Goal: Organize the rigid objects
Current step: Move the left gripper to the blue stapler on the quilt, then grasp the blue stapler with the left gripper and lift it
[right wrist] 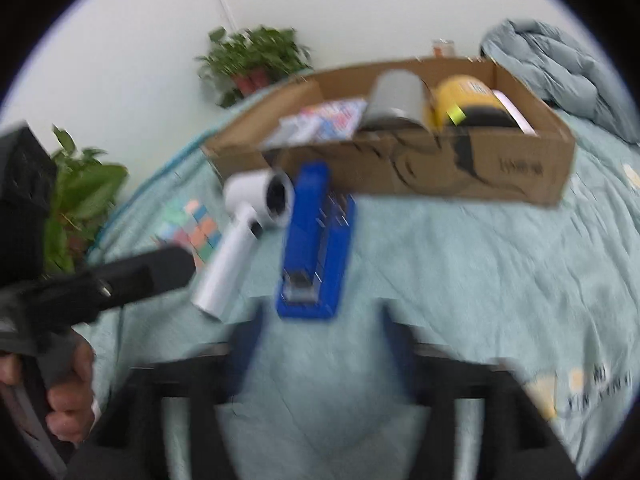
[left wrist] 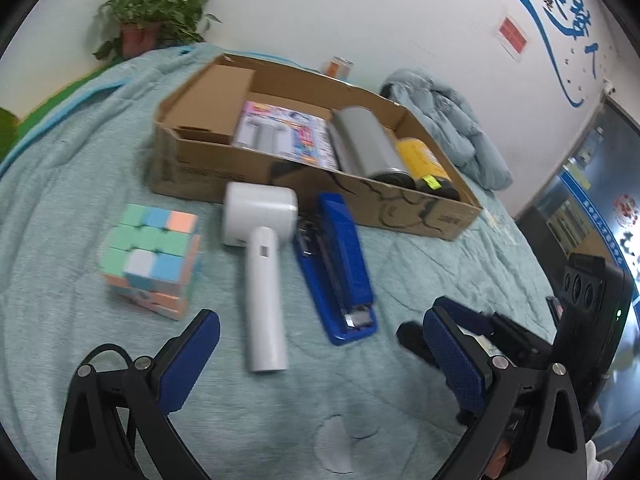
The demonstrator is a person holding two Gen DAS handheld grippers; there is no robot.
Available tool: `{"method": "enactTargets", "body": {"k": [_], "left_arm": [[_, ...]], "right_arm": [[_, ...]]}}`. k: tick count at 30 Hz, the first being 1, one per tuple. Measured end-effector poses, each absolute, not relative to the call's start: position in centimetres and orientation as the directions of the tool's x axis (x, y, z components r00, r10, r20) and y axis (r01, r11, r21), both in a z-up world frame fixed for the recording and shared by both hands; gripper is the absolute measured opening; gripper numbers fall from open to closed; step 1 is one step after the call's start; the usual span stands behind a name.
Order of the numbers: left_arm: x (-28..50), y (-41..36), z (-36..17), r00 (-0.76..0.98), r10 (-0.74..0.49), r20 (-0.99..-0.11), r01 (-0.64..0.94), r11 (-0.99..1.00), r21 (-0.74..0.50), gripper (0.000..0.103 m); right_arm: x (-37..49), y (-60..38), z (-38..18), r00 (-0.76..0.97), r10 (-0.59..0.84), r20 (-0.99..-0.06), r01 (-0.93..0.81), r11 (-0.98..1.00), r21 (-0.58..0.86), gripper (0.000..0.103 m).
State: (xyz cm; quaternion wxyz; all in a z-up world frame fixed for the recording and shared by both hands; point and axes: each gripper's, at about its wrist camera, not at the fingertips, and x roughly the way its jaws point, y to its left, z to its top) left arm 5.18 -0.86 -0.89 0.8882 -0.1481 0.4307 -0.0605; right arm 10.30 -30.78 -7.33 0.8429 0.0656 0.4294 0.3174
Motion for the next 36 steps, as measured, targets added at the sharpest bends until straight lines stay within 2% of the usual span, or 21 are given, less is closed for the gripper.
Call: {"method": "enactTargets", "body": {"k": [3,5,7,10,14,18,22,28,30,33,36], "left_arm": [[4.4,0.9,-0.8,0.637,-0.2,-0.744,-0.072,0.946,-0.317,0.102],[4.1,1.7,-0.8,0.639,-0.191,-0.745,-0.091,0.943,-0.319,0.102],[3.6,2.3,-0.8,0.641,-0.177,-0.747,-0.102,0.945,-0.312,0.102],[3.2,2.7,-0.8,0.644,-0.172,-0.745,-0.104,0.945,-0.309,0.102],[3.9,2.3,-0.9,0.639,-0.187,-0.746,-0.093,0.944,-0.317,0.102],[4.9,1.1,-1.4,0.623,-0.231,-0.747,-0.056,0.94,-0.337,0.102],[5.6,-0.7,-2.3,0.583,-0.316,-0.748,-0.003,0.92,-0.392,0.102],[6.6,-3.7,-3.6,0.497,-0.48,-0.723,0.084,0.856,-0.511,0.101],[6.8,-4.5,-3.9,0.475,-0.517,-0.713,0.104,0.837,-0.538,0.101],[7.7,-5.6,-5.0,0.42,-0.563,-0.712,0.108,0.809,-0.577,0.095],[8.4,-6.5,-6.3,0.375,-0.566,-0.734,0.08,0.809,-0.583,0.094]], "right_arm": [[12.4,-28.4,-8.0,0.424,0.579,-0.697,-0.506,0.789,0.348,0.074],[13.2,-26.8,-8.7,0.412,0.562,-0.717,-0.523,0.79,0.319,0.067],[14.0,-25.4,-9.7,0.403,0.53,-0.747,-0.537,0.797,0.276,0.041],[14.6,-24.3,-10.2,0.394,0.523,-0.755,-0.546,0.795,0.266,0.031],[14.5,-24.6,-10.0,0.4,0.498,-0.769,-0.515,0.817,0.26,0.027],[13.8,-27.1,-9.7,0.351,0.525,-0.775,-0.486,0.81,0.328,0.023],[11.2,-29.7,-9.7,0.316,0.538,-0.781,-0.481,0.801,0.356,0.023],[10.5,-31.9,-9.8,0.274,0.588,-0.761,-0.383,0.793,0.475,0.024],[10.6,-32.0,-10.0,0.257,0.605,-0.754,-0.351,0.785,0.51,0.024],[10.6,-32.2,-10.7,0.211,0.645,-0.735,-0.295,0.759,0.581,0.028],[10.2,-32.2,-10.7,0.205,0.647,-0.735,-0.285,0.758,0.587,0.028]]}}
